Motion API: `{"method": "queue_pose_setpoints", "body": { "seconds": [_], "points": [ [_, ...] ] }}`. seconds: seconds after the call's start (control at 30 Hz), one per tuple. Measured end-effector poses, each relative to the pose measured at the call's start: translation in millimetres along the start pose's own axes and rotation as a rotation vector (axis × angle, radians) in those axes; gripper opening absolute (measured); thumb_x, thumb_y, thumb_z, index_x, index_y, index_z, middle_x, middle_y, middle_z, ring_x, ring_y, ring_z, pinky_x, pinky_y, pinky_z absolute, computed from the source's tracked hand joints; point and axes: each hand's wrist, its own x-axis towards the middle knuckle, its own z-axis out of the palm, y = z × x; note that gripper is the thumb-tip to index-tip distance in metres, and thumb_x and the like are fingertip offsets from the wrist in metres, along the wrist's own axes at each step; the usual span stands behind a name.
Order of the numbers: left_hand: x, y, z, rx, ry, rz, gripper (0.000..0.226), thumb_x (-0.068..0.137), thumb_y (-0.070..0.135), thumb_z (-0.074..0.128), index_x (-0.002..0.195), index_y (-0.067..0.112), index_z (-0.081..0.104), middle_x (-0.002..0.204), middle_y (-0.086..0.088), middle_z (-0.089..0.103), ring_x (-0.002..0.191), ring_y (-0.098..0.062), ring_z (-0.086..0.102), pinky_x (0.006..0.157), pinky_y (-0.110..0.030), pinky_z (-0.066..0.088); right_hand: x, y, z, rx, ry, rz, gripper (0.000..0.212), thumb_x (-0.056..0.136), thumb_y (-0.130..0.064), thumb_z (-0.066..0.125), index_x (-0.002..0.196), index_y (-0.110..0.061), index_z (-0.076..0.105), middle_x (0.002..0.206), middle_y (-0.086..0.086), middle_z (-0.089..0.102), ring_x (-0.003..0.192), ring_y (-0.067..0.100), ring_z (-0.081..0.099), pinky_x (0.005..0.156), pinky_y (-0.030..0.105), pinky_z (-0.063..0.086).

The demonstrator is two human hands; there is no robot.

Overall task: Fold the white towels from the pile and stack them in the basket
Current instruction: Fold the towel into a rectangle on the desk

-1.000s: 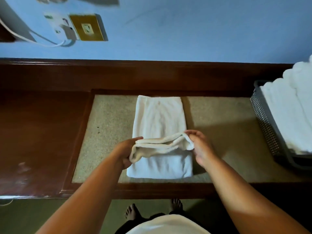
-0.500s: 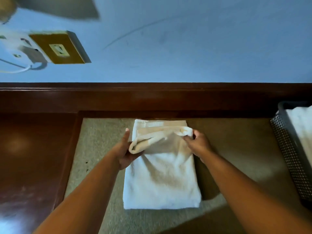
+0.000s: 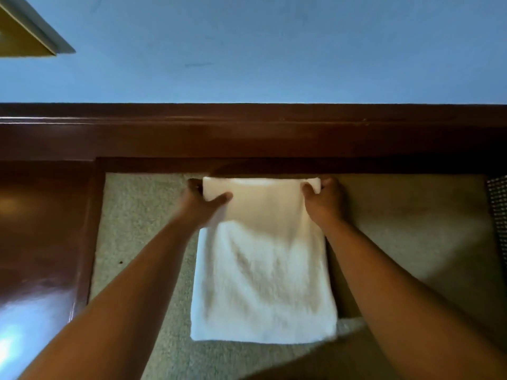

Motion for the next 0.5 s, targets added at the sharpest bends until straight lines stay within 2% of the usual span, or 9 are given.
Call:
{"method": "queue_pose_setpoints", "body": {
  "seconds": [0.03, 0.1, 0.2, 0.3, 0.37, 0.5],
  "points": [
    [0, 5, 2, -0.039, -0.037, -0.033, 0.060, 0.070, 0.045, 0.090, 0.109, 0.017, 0.054, 0.098, 0.003, 0.065, 0.087, -0.018, 0.066, 0.075, -0.037, 0.059, -2, -1, 1, 0.001, -0.007, 0.039, 0.053, 0.082, -0.052, 0.070, 0.117, -0.015, 0.057, 0.115, 0.010, 0.064, 0.098, 0.032, 0.065, 0.083, 0.044, 0.056],
    [-2, 12, 0, -0.140, -0.129, -0.089, 0.049, 0.075, 0.032, 0.089, 0.111, 0.012, 0.063, 0.105, -0.005, 0.071, 0.092, -0.025, 0.071, 0.081, -0.043, 0.061, -4, -10, -6, 0.104, -0.124, 0.161, 0.059, 0.081, -0.047, 0.076, 0.124, -0.013, 0.055, 0.118, 0.009, 0.064, 0.099, 0.031, 0.066, 0.086, 0.046, 0.057],
    [-22, 21, -18, -0.319, -0.319, -0.124, 0.034, 0.080, 0.022, 0.083, 0.110, 0.010, 0.072, 0.107, -0.013, 0.076, 0.098, -0.030, 0.074, 0.094, -0.053, 0.056, -14, -26, -34, 0.345, -0.365, 0.296, 0.041, 0.088, -0.031, 0.074, 0.121, -0.010, 0.063, 0.113, 0.011, 0.070, 0.094, 0.028, 0.069, 0.080, 0.038, 0.055],
    [-65, 36, -40, -0.370, -0.336, -0.020, 0.038, 0.074, 0.023, 0.084, 0.108, 0.009, 0.073, 0.103, -0.015, 0.076, 0.099, -0.038, 0.073, 0.089, -0.060, 0.056, -49, -39, -79, 0.409, -0.371, 0.076, 0.006, 0.091, -0.020, 0.071, 0.095, -0.019, 0.068, 0.093, 0.000, 0.071, 0.077, 0.010, 0.068, 0.067, 0.028, 0.054],
    [-101, 49, -61, -0.430, -0.289, 0.131, 0.043, 0.069, 0.023, 0.084, 0.109, 0.011, 0.073, 0.104, -0.013, 0.076, 0.101, -0.038, 0.071, 0.082, -0.052, 0.060, -77, -51, -112, 0.510, -0.321, -0.104, 0.013, 0.090, -0.012, 0.071, 0.087, -0.023, 0.065, 0.085, -0.007, 0.070, 0.070, 0.003, 0.067, 0.066, 0.026, 0.053],
    [-200, 53, -113, -0.410, -0.217, 0.549, 0.044, 0.069, 0.011, 0.085, 0.111, 0.017, 0.071, 0.110, -0.004, 0.076, 0.101, -0.019, 0.072, 0.086, -0.031, 0.059, -157, -45, -180, 0.604, -0.279, -0.483, 0.027, 0.086, -0.003, 0.073, 0.098, -0.025, 0.062, 0.095, -0.007, 0.071, 0.085, 0.002, 0.068, 0.071, 0.019, 0.052]
  ]
}}
